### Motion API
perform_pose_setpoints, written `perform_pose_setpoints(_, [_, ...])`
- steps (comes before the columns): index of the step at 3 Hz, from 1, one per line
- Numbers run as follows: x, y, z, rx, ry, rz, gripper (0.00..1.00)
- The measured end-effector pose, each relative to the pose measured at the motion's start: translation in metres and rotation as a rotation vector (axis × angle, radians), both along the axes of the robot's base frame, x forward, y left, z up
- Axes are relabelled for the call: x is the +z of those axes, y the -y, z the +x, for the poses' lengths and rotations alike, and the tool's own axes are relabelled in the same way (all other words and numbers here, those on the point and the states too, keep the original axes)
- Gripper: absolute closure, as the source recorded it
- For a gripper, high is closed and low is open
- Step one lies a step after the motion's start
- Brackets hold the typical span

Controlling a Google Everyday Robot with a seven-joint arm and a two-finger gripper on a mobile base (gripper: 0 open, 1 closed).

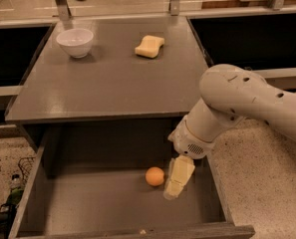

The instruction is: Pick orange from top drawer and place on counter

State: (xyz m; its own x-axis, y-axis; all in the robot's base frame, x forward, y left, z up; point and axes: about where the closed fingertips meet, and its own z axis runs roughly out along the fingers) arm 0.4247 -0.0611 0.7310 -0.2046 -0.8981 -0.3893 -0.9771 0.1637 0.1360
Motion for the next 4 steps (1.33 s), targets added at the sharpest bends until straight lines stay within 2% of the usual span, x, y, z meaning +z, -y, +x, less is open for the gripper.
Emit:
perform_pose_setpoints(1, [-0.018, -0.020, -0.001, 0.001, -0.038, 0.014, 0.00])
perform_pose_setpoints(2, [-0.018, -0.020, -0.001, 0.002, -0.038, 0.014, 0.00])
perform_pose_setpoints(3, [-0.021, -0.022, 0.000, -0.024, -0.025, -0.009, 0.00])
perform_pose_setpoints(4, [-0.030, -0.022, 0.004, -0.097, -0.003, -0.054, 0.00])
